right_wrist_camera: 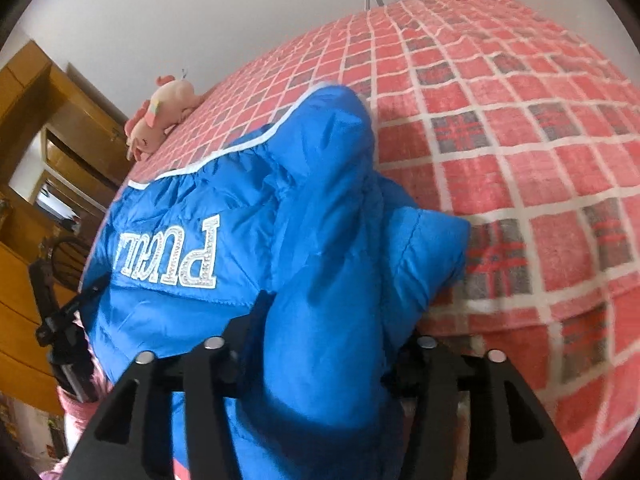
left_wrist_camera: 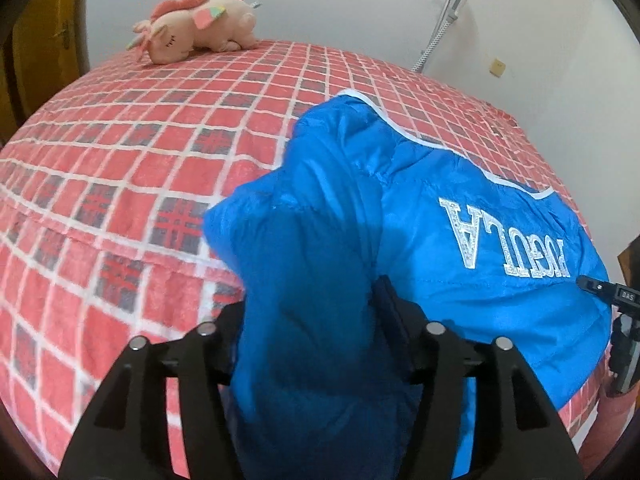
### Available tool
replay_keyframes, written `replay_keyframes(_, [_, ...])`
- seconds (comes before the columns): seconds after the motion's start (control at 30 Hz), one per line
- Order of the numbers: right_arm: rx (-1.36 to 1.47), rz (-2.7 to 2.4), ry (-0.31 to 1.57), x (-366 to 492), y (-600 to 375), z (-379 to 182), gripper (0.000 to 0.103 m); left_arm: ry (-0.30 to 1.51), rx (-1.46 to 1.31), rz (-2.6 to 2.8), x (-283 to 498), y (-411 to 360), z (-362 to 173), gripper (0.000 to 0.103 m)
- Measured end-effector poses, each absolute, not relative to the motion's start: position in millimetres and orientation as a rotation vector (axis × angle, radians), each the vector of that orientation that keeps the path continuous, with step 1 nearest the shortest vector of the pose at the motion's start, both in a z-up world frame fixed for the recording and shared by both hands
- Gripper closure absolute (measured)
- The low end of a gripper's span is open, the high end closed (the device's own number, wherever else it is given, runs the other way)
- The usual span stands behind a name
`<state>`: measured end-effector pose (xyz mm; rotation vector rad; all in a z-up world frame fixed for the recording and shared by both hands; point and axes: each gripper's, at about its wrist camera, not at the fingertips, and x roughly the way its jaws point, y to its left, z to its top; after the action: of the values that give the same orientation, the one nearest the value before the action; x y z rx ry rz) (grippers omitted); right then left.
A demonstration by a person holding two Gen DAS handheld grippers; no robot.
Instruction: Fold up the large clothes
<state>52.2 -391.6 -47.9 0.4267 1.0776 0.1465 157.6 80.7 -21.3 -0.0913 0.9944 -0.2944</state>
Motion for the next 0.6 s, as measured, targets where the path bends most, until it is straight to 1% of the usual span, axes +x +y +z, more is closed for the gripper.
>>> replay_keyframes(0.13, [0.345,0.100,1.036,28.2,-393.7,-19.5,0.048,0.942,-0.089,-0.262,139.2,97.6,4.0,0.037])
replay_keyframes(0.23, [0.248,0.068,0.973,8.9,-380.7,5.4,0.048,0.874,-0.093,-0.219,125.2,103.9,24.1,0.037])
replay_keyframes(0.33, [0.190,0.094,0.946,0.0,-357.0,15.9,0.050,0.834,-0.062,-0.235,111.5,85.7,38.5,0.037])
replay_keyframes(0.43, [0.134,0.107,0.944,0.4,-335.0,14.7,0.054,0.843,-0.030,-0.318,101.2,53.0,37.0,0.037])
replay_keyframes(0.53, [0.107,0.086,0.966,3.8,-326.4,4.7,0.055,0.859,0.025,-0.358,95.4,22.5,25.1,0.037])
replay_keyframes(0.6, [0.087,0.058,0.972,4.4,-324.1,-2.1,0.058,0.875,0.048,-0.355,94.9,12.9,13.6,0.037])
